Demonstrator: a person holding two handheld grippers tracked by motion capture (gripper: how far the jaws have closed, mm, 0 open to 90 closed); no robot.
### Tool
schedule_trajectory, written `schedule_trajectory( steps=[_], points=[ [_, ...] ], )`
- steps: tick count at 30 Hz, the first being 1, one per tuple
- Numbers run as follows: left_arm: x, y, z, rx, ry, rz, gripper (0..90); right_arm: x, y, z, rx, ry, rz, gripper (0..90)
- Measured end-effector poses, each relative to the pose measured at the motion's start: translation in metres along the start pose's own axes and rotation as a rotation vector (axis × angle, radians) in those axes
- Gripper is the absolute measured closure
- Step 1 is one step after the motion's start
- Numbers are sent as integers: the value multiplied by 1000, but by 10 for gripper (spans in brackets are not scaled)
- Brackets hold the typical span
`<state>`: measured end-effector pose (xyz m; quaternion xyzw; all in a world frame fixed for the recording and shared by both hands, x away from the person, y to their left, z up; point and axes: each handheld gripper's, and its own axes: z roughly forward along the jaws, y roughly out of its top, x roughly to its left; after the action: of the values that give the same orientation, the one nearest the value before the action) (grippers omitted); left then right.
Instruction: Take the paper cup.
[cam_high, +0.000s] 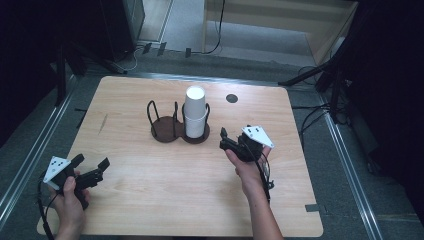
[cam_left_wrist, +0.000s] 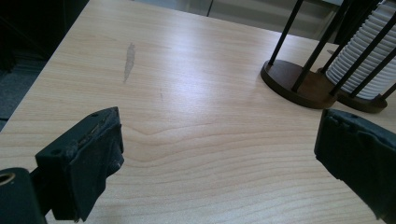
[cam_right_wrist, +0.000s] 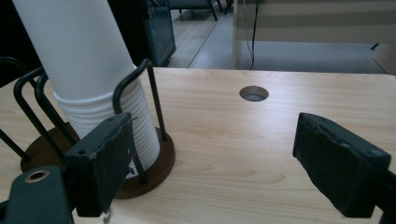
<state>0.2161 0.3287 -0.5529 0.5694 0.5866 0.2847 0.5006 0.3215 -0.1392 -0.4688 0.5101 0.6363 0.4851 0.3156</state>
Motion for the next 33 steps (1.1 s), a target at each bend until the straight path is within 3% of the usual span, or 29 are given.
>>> schedule_trajectory(
  steps=[7,18,33],
  points=[
    [-1,0,1,3,-8,5,15,18,6,11,-3,16,-15,123],
    [0,0,1,5,-11,-5,15,50,16,25,-9,79,-35,91],
    [0,0,1,0,-13,-12,15,75,31,49,-8,119,-44,122]
  ],
)
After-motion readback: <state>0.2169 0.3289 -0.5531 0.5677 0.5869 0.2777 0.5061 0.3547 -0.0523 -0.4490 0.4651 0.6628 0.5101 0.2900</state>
